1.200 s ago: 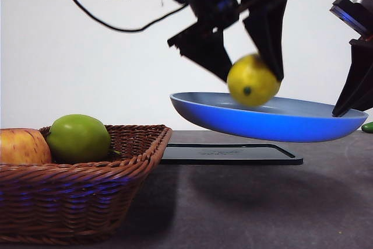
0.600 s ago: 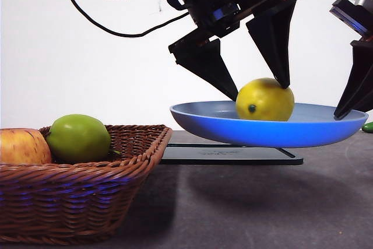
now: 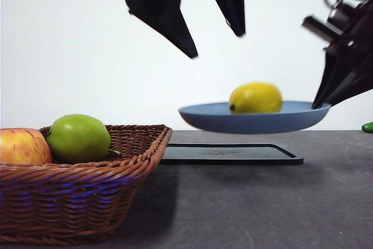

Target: Take the lemon from the basket,put the lemon in the plate,hand out the plate

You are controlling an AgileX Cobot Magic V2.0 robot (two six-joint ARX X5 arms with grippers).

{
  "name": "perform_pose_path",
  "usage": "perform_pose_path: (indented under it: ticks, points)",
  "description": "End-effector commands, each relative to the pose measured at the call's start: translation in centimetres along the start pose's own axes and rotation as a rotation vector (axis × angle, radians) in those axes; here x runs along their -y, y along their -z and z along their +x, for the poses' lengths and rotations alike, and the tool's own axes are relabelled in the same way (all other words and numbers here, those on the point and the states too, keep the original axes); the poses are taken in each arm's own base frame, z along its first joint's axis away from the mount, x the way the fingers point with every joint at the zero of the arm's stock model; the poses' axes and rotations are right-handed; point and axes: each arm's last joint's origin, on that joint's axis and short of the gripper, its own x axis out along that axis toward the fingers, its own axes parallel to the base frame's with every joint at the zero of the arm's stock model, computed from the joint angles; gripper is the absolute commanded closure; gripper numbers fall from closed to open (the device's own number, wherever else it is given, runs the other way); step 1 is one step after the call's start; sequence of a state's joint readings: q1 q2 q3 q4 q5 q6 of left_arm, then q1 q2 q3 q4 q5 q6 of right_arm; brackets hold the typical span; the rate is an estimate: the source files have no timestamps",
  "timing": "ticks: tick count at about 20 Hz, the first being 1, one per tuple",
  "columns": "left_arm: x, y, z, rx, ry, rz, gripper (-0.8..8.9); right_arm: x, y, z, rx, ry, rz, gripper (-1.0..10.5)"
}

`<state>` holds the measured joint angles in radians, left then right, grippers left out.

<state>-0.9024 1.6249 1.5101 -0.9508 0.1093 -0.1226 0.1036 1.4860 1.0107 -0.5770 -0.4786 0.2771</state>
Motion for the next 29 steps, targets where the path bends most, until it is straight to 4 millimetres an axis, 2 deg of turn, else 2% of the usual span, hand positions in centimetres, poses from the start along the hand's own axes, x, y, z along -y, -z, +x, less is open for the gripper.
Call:
perform_pose_path:
  ticks: [1,4,7,10,12,17,22,26,29]
  points:
    - [0.5,0.2,-2.2,0.040,0.008,0.030,4.39,-0.2,-3.0,1.1,0.018,-0.014,0.002,9.4]
    - [0.6,0.9,-4.7,0.089,0.013,0.035,4.39,-0.1,-6.7,3.0,0.029,-0.016,-0.002,9.4]
    - [0.8,1.3,-6.3,0.134,0.019,0.039,4.39,-0.1,-10.0,4.8,0.048,-0.020,-0.013,9.4]
    - [0.8,1.4,-6.6,0.142,0.018,0.033,4.39,0.3,-12.5,6.8,0.057,-0.022,-0.014,9.4]
    - [0.8,1.3,-6.6,0.147,0.019,0.034,4.39,0.8,-13.3,8.0,0.052,-0.021,-0.011,9.4]
    - [0.8,1.1,-6.6,0.172,0.022,0.037,4.39,2.1,-13.2,10.4,0.000,-0.006,0.044,9.4]
    - [0.8,1.1,-6.6,0.172,0.021,0.037,4.39,2.8,-12.7,10.8,-0.036,0.083,0.048,9.3]
    - [0.8,1.1,-6.6,0.171,0.021,0.037,4.39,2.7,-12.5,10.7,-0.056,0.081,-0.003,7.2]
    - [0.8,1.0,-6.6,0.180,0.020,0.042,4.39,2.1,-12.3,9.3,-0.081,0.089,-0.035,7.0]
